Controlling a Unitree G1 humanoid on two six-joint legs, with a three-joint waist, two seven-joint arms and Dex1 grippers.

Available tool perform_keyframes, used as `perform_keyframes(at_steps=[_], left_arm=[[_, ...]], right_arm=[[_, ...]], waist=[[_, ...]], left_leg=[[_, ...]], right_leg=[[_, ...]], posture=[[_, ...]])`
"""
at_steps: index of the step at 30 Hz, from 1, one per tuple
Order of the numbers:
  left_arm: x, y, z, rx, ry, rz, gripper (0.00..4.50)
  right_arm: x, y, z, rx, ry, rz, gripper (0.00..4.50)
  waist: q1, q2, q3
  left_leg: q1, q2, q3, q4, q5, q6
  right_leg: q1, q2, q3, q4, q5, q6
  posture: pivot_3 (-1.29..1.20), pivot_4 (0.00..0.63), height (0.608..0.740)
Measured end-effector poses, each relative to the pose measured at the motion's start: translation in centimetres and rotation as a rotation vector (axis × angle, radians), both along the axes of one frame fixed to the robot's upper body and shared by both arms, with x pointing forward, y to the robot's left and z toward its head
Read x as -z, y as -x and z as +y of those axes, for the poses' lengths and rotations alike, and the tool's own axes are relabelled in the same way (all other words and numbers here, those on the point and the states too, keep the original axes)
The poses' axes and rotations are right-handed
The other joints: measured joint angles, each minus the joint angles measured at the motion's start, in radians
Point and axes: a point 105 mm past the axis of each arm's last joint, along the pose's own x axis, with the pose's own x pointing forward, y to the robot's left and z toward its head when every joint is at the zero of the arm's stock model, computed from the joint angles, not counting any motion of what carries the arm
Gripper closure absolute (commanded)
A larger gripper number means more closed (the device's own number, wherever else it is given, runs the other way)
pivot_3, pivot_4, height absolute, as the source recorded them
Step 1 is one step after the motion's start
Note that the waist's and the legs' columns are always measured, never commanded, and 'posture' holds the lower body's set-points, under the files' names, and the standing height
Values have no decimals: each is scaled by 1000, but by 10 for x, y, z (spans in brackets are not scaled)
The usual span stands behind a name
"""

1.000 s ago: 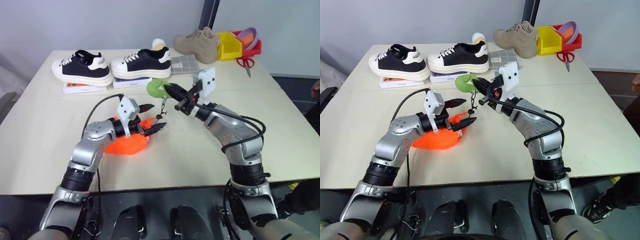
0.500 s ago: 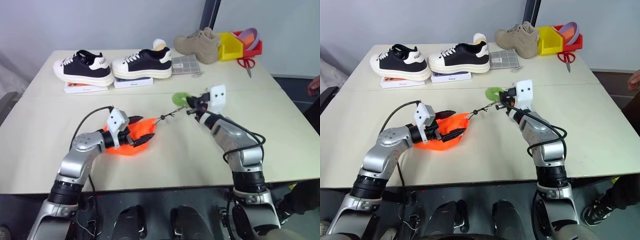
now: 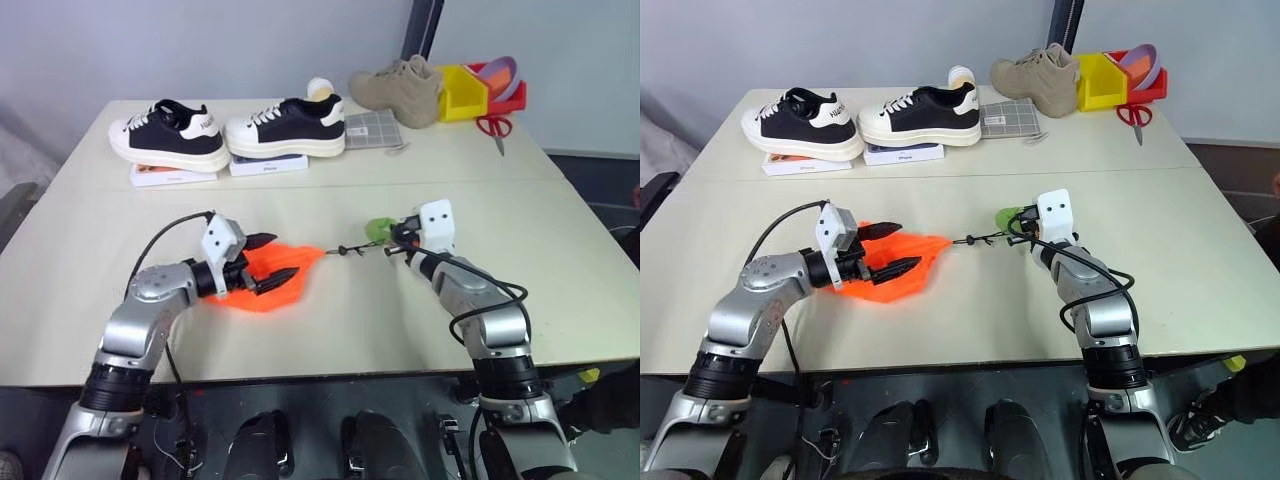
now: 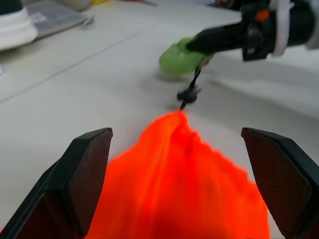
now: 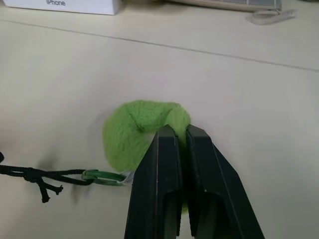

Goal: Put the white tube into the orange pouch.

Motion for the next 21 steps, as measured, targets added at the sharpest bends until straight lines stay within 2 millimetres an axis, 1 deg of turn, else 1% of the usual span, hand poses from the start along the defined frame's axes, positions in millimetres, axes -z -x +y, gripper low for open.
perform_keyframes(at_steps=[4,6,7,9,12,15,21], left_arm=[[-13,-17,-25,107,24,19,79],[-14,-26,-35,155,30,60,79],[-13,-29,-36,167,27,75,79],[-7,-37,-42,203,1,123,79],[1,-38,-50,261,-28,166,79],[7,-41,-55,307,-64,178,79],[9,-43,-63,345,-70,179,79]], right_arm=[[-11,-1,5,-32,-9,-52,4500],[-17,0,7,-46,-11,-83,4500],[-21,1,9,-55,-12,-100,4500],[-28,2,9,-63,-14,-130,4500],[-41,6,13,-89,-21,-179,4500],[-58,13,19,-129,-27,-246,4500],[-73,22,27,-179,-29,-303,4500]], waist=[[2,0,0],[1,0,0],[-1,0,0],[-2,0,0],[-4,0,0],[-3,0,0],[-3,0,0]], left_leg=[[0,0,0,1,0,0],[0,0,0,1,0,0],[0,0,0,1,0,0],[0,-1,0,1,0,0],[0,0,0,1,0,0],[0,0,0,2,0,0],[-1,0,-1,3,0,0]], right_leg=[[1,1,-1,0,0,0],[0,1,-1,1,0,1],[0,2,-1,1,0,1],[0,3,-1,1,0,1],[0,4,0,1,-1,1],[0,4,0,1,-1,1],[0,4,1,1,-1,1]], posture=[[0,150,740],[0,150,740],[0,150,740],[0,150,740],[0,150,740],[0,150,740],[0,150,740]])
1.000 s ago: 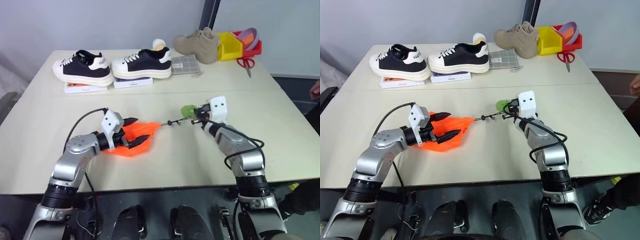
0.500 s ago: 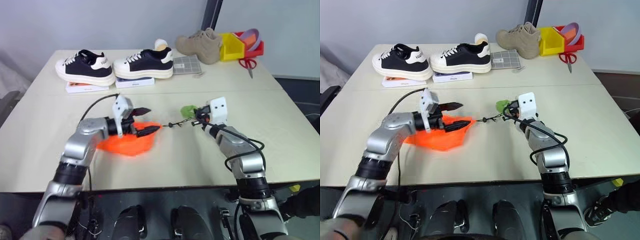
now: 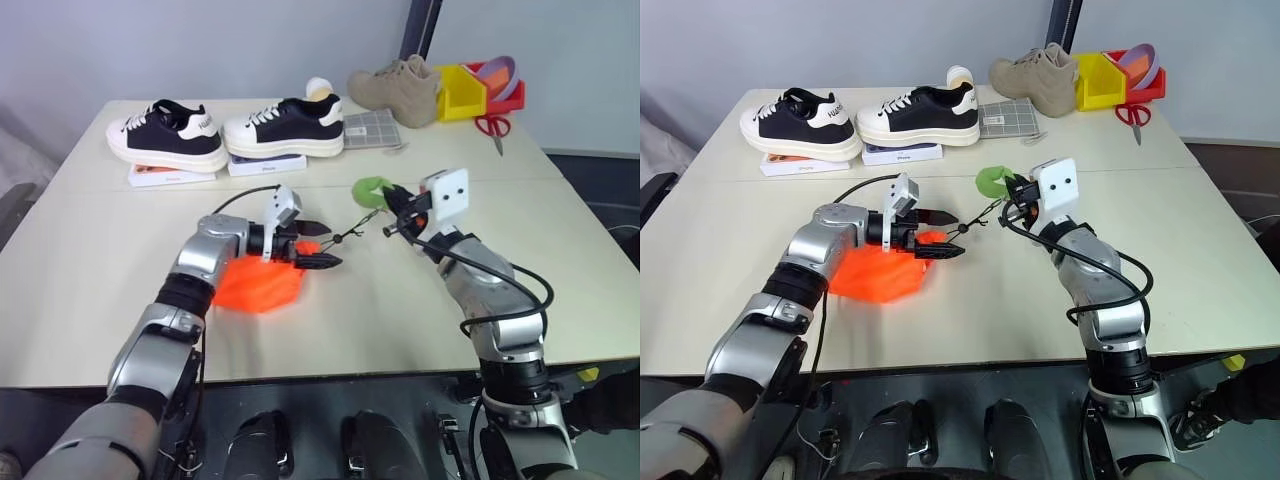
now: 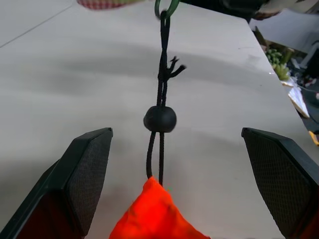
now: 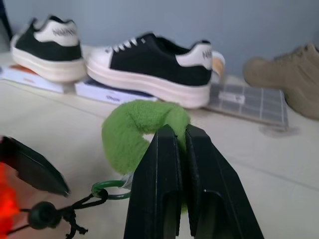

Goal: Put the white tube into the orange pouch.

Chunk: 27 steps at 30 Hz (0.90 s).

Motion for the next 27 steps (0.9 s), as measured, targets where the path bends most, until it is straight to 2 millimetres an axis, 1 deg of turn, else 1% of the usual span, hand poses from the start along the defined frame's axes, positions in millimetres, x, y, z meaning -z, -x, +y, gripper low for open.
perform_keyframes(at_steps=[5,10,13,20,24,27], left_arm=[[6,-1,-2,-5,23,40,79],[0,-4,-3,-13,44,34,79],[1,-4,-2,-18,50,50,79],[3,-2,6,-39,56,72,79],[2,-2,5,-39,58,76,79],[4,-1,5,-41,60,80,79]], right_arm=[[0,2,3,-21,4,-1,4500],[1,3,8,-41,11,3,4500],[2,3,8,-42,13,5,4500],[15,-1,-1,-13,19,41,4500],[19,-2,-4,-2,20,41,4500],[27,-4,-9,26,22,60,4500]], waist=[[0,0,0],[0,0,0],[0,0,0],[1,0,0],[1,0,0],[0,0,0]], left_leg=[[0,0,0,0,0,0],[0,0,0,1,0,0],[0,0,-1,2,0,0],[0,0,-1,4,0,1],[-1,0,-1,8,-1,2],[-1,1,-1,10,-1,2]], right_leg=[[0,0,0,0,0,0],[0,0,0,1,0,0],[0,0,0,1,0,0],[0,0,0,3,0,0],[0,0,0,6,0,0],[0,0,0,7,0,0]], posture=[[0,150,740],[0,150,740],[0,150,740],[0,150,740],[0,150,740],[0,150,740]])
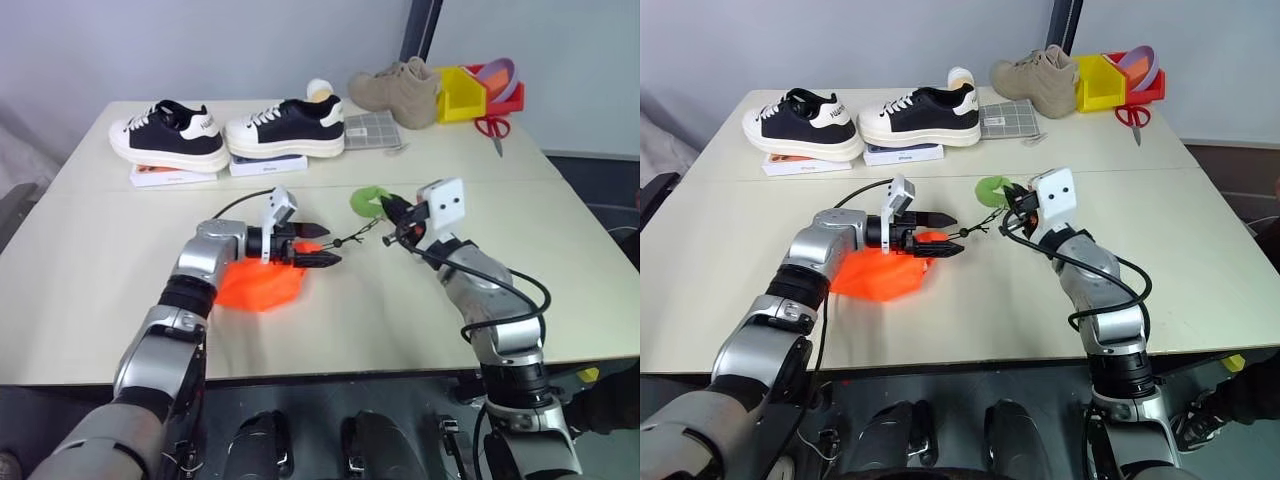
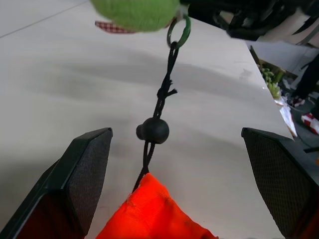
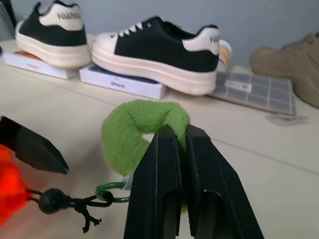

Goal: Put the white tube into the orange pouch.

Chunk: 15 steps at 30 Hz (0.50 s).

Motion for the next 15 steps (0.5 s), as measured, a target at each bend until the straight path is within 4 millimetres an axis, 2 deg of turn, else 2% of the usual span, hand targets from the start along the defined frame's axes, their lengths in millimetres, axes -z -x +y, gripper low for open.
perform_keyframes(at_steps=[8,15], left_arm=[[2,-1,0,-11,-1,3,79],[2,-1,-6,-19,4,-3,79]], right_arm=[[11,-3,-14,66,-32,24,4500],[20,-3,-16,75,-88,55,4500]], waist=[[0,0,0],[0,0,0]], left_leg=[[0,0,0,1,0,0],[0,0,0,1,0,0]], right_leg=[[0,0,0,2,0,0],[0,0,0,2,0,0]], posture=[[0,150,740],[0,150,740]])
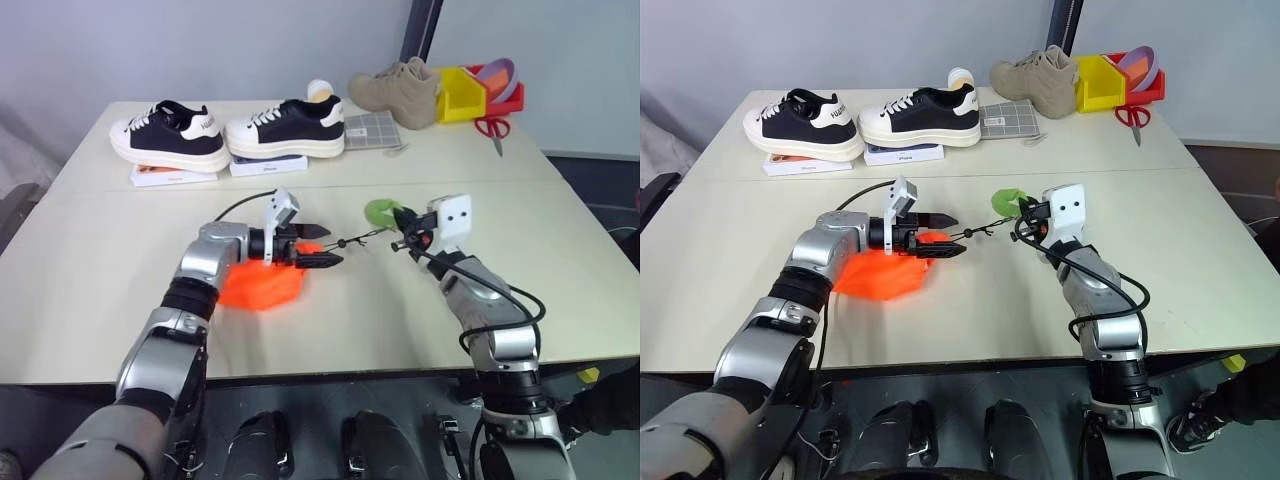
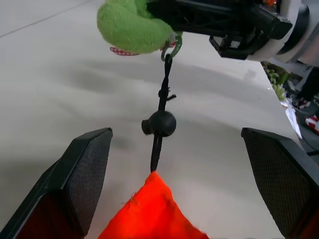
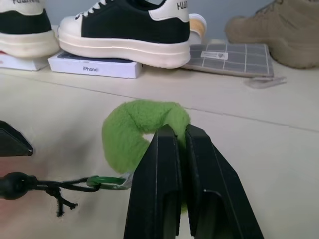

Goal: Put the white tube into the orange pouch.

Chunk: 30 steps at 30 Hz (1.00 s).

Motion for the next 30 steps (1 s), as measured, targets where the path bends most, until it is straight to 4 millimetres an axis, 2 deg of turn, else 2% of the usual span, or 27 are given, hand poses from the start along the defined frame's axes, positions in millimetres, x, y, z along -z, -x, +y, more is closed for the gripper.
perform_keyframes(at_steps=[3,7,15,30], left_arm=[[2,0,-2,-1,1,17,79],[10,-2,-6,-6,-1,142,79],[11,-2,-16,11,36,272,79],[9,0,-17,28,62,276,79]], right_arm=[[-1,0,-1,0,-4,-5,4500],[-1,1,1,-11,-19,-7,4500],[1,2,2,-14,-32,-4,4500],[5,4,1,-4,-33,7,4500]], waist=[[-1,0,0],[0,0,0],[-1,0,0],[-1,0,0]], left_leg=[[0,0,0,0,0,0],[0,-1,0,1,0,0],[0,0,0,0,0,0],[0,0,-1,0,0,0]], right_leg=[[0,0,0,0,0,0],[0,0,0,1,0,0],[0,0,0,1,0,0],[0,0,0,1,0,0]], posture=[[0,150,740],[0,150,740],[0,150,740],[0,150,740]])
